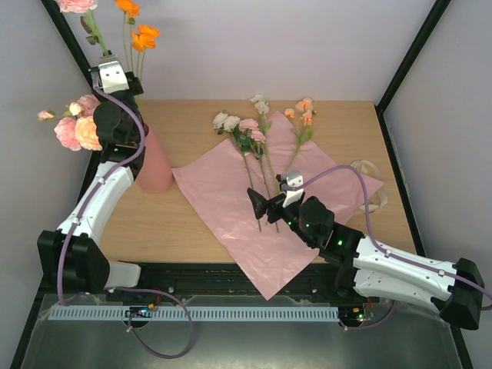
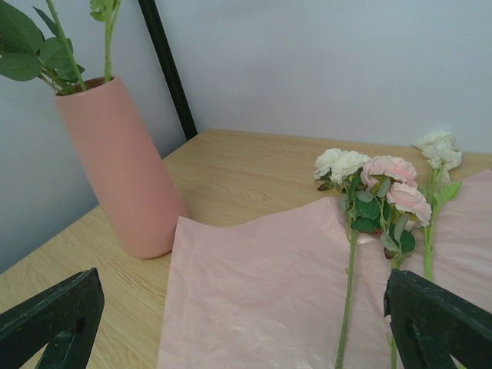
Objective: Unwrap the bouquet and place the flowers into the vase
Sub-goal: Insert the fake flower into the vase.
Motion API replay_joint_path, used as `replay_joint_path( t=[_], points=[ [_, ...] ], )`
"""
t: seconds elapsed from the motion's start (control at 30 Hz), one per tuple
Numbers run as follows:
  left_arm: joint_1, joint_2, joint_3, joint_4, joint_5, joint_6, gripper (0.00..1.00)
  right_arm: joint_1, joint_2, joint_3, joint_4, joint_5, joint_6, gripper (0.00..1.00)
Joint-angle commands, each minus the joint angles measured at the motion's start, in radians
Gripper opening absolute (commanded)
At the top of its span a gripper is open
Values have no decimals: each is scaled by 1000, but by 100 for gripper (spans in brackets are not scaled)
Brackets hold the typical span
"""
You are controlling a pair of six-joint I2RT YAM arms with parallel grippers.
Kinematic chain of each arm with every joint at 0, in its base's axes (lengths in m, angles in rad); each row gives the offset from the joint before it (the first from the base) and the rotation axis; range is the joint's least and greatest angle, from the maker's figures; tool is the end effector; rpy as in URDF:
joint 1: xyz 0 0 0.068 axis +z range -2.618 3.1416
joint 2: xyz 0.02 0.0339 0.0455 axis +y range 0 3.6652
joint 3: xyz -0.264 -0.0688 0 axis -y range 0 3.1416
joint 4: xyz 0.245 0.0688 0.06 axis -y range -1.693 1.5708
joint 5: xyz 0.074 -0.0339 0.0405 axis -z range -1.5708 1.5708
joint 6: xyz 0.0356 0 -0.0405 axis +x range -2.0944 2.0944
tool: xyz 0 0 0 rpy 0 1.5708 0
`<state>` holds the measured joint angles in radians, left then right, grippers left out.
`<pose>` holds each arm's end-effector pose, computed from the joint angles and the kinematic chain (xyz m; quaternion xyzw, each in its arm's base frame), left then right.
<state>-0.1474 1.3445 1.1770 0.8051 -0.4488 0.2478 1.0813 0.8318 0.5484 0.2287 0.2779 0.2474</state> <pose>0.2966 -0.0284 0.4522 -0.1088 0.4691 0.1437 0.8646 0.1037 0.1739 0.2918 -0.2042 0.6961 0.3406 0.5981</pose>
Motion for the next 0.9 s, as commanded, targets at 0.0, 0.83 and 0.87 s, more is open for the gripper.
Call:
replay_joint_path(
  t=[0.0, 0.83, 0.87],
  points=[
    [-3, -19, -11, -46, 22, -79, 3, 4, -8, 6, -1, 23, -8, 99],
    [-40, -364, -154, -617, 122, -421, 68, 3, 15, 2, 5, -7, 4, 99],
    [-40, -377, -146, -648, 149, -433, 71, 3, 23, 8, -1, -7, 8, 99]
  ],
)
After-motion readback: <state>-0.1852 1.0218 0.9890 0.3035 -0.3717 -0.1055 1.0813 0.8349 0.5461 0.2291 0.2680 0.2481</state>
